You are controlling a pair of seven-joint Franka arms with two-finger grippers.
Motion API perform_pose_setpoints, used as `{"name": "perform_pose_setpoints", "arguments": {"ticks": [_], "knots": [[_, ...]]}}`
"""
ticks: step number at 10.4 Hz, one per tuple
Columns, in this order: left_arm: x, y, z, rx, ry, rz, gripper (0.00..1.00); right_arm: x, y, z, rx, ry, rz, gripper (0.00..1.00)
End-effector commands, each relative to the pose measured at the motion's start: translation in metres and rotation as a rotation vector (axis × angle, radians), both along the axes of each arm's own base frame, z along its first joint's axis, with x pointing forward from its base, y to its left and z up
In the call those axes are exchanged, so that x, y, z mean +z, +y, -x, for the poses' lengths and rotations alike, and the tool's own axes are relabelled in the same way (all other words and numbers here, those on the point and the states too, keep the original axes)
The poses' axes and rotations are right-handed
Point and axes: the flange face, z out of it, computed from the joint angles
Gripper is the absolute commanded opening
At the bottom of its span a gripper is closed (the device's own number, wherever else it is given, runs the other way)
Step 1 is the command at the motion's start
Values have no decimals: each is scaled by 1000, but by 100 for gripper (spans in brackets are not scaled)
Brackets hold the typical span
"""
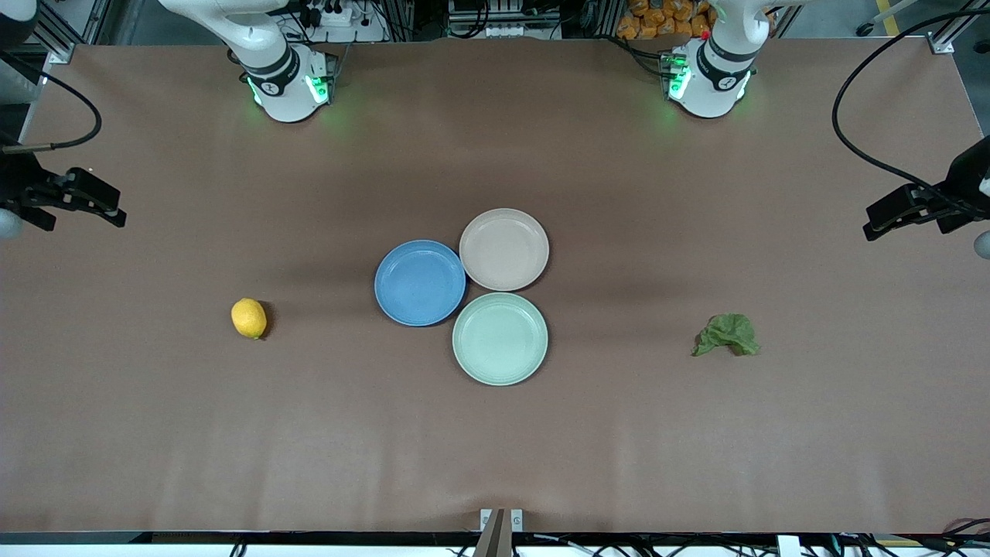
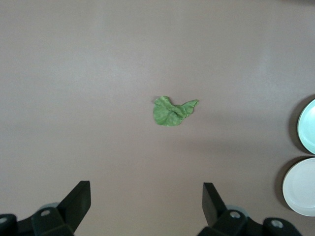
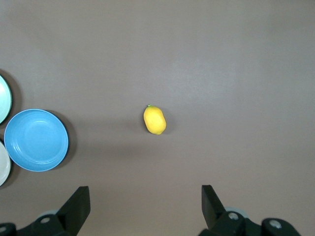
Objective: Pick lemon and lettuce from blue and beige plates
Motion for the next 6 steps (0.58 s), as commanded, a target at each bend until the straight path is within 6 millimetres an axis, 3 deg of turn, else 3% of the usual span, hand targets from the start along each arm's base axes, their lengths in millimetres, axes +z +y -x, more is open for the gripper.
{"name": "perform_pose_setpoints", "arguments": {"ticks": [1, 6], "knots": [[5, 1, 8, 1, 5, 12, 100, 29, -5, 11, -7, -15, -17, 100], [1, 13, 6, 24, 14, 14, 100, 46, -14, 17, -23, -25, -18, 100]]}}
